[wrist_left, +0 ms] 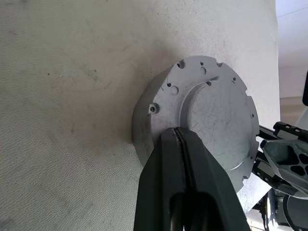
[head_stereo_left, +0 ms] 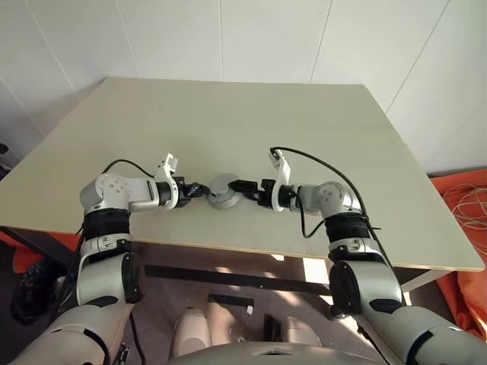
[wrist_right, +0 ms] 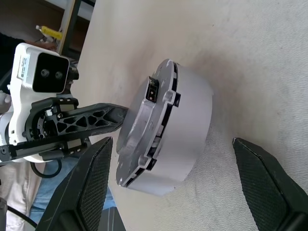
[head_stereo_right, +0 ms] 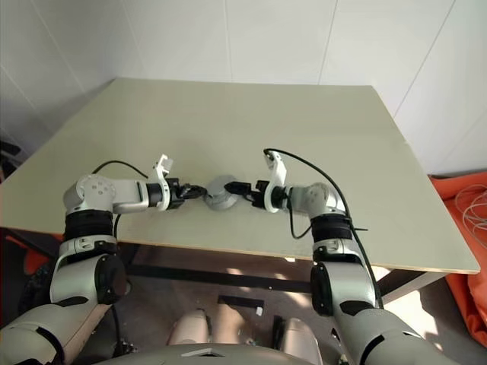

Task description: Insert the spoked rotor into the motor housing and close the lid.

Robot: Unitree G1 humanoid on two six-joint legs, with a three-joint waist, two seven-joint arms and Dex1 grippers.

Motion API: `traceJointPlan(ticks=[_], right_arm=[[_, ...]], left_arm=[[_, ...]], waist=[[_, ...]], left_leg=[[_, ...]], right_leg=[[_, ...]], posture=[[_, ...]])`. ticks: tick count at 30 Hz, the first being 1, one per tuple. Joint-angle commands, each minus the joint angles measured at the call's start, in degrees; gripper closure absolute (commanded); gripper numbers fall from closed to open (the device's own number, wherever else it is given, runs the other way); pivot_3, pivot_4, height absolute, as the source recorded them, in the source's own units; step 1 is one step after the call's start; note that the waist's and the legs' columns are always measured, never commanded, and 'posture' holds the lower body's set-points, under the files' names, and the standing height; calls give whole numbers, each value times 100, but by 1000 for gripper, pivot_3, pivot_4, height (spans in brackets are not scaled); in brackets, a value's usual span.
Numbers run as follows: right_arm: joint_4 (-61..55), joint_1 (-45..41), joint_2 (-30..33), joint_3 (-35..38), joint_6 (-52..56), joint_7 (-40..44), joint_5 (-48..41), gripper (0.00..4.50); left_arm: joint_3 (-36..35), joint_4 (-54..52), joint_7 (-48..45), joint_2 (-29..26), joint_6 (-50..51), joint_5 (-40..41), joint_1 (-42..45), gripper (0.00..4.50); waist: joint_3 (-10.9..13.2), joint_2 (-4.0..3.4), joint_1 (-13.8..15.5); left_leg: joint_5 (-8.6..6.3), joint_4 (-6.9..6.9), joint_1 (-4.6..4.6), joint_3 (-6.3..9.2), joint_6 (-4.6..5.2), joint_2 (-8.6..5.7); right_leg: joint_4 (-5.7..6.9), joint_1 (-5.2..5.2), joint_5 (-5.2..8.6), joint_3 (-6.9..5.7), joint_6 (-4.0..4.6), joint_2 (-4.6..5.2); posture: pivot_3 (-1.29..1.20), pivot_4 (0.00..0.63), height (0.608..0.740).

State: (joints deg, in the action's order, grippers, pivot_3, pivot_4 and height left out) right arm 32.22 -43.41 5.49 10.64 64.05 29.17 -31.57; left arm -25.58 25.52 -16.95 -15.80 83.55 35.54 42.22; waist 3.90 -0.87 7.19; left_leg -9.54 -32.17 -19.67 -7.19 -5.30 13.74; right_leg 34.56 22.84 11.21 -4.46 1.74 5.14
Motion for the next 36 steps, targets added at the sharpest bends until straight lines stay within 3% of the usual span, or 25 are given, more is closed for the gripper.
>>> traceJointPlan(ticks=[1,18,22,25,27,36], right_arm=[[81,-220,-88,106,-164,-104,-16,26],[58,-368,-583,661,274,-588,-363,26],[38,-381,-660,723,324,-687,-385,843],[-4,-396,-676,740,365,-704,-404,1909],[16,-419,-663,754,353,-715,-391,2325],[112,-470,-667,861,340,-795,-384,2439]], left_arm=[[5,-100,98,-18,-5,-80,-79,4500],[-43,-103,114,-25,-34,-102,-66,4500],[-55,-99,125,-21,-54,-109,-66,4500],[-71,-104,130,-19,-57,-117,-65,4500],[-78,-103,128,-23,-65,-126,-65,4500],[-108,-149,156,-16,-54,-122,-80,4500]], waist=[[0,0,-3],[0,0,-3],[1,0,-3],[0,0,0],[1,0,-2],[0,-1,0]], left_leg=[[0,0,0,0,0,0],[0,5,-5,0,0,0],[0,5,-8,0,0,0],[0,6,-11,0,-1,0],[0,6,-11,0,-1,0],[1,6,-20,0,-2,0]], right_leg=[[0,1,0,0,0,0],[0,11,0,0,0,0],[0,14,0,0,0,0],[0,18,0,0,0,0],[0,18,0,0,0,0],[-2,21,2,1,-3,0]], posture=[[0,0,740],[0,0,740],[0,0,740],[0,0,740],[0,0,740],[0,0,740]])
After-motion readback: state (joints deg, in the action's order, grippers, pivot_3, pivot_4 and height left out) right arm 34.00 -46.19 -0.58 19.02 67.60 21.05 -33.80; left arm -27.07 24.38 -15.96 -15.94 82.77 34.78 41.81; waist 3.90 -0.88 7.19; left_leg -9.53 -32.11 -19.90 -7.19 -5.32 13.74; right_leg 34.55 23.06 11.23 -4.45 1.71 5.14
